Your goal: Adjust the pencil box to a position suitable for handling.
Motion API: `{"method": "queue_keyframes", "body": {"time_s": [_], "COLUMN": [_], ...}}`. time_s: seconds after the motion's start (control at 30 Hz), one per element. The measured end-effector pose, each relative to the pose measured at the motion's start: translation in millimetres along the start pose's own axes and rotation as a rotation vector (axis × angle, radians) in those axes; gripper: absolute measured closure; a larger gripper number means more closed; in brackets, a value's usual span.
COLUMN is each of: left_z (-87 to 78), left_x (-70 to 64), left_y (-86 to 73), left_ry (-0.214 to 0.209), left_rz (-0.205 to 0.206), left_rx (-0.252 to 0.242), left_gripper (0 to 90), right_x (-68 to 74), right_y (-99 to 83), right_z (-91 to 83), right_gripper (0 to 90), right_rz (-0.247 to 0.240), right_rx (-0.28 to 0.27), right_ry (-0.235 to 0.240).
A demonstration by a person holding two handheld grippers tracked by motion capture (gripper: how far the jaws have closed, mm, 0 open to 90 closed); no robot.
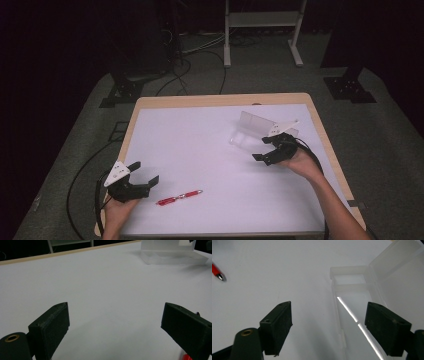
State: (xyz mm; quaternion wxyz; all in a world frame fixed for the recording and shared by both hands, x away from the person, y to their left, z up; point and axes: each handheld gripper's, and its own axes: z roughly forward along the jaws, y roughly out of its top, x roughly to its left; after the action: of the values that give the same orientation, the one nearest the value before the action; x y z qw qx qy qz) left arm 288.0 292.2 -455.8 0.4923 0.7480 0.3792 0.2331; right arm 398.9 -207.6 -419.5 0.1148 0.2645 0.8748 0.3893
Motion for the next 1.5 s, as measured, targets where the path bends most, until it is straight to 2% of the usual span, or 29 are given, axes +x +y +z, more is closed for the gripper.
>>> {"method": "queue_keyframes", "body": {"time_s": [0.2, 0.33, 0.37, 0.53, 0.6, 0.8, 0.93, 0.97, 1.5], "left_z": [-0.2, 0.6, 0.5, 0.1, 0.2, 2.6, 2.3, 2.4, 2.7], "left_x": [-0.1, -0.9, -0.9, -0.4, 0.1, -1.9, -1.2, -0.5, 0.2], "left_y": [0.2, 1.0, 1.0, 0.7, 0.6, 0.9, 0.6, 0.5, 0.0], "left_ry": [-0.005, -0.009, -0.007, -0.006, -0.013, -0.017, -0.024, -0.034, -0.039], "left_rz": [-0.006, -0.001, -0.001, -0.004, -0.01, 0.007, 0.0, -0.009, -0.013], "left_rx": [-0.003, 0.002, 0.001, 0.0, -0.002, 0.017, 0.015, 0.016, 0.024], "left_gripper": [7.4, 7.4, 7.4, 7.4, 7.4, 7.4, 7.4, 7.4, 7.3], "right_x": [-5.9, -6.6, -7.3, -8.5, -10.4, -12.2, -13.6, -13.9, -15.5], "right_y": [1.3, -0.7, -2.2, -2.9, -3.6, -6.9, -7.6, -7.7, -11.2], "right_z": [9.3, 17.3, 21.8, 27.2, 29.9, 35.7, 38.1, 39.2, 46.4], "right_gripper": [26.7, 31.3, 35.8, 41.8, 48.2, 59.5, 61.9, 65.0, 80.5], "right_rz": [0.012, 0.0, 0.0, -0.007, 0.001, 0.003, -0.008, -0.006, -0.013], "right_rx": [0.03, 0.062, 0.075, 0.095, 0.097, 0.123, 0.129, 0.137, 0.171], "right_ry": [0.003, -0.012, -0.008, -0.009, -0.011, -0.021, -0.029, -0.029, -0.016]}}
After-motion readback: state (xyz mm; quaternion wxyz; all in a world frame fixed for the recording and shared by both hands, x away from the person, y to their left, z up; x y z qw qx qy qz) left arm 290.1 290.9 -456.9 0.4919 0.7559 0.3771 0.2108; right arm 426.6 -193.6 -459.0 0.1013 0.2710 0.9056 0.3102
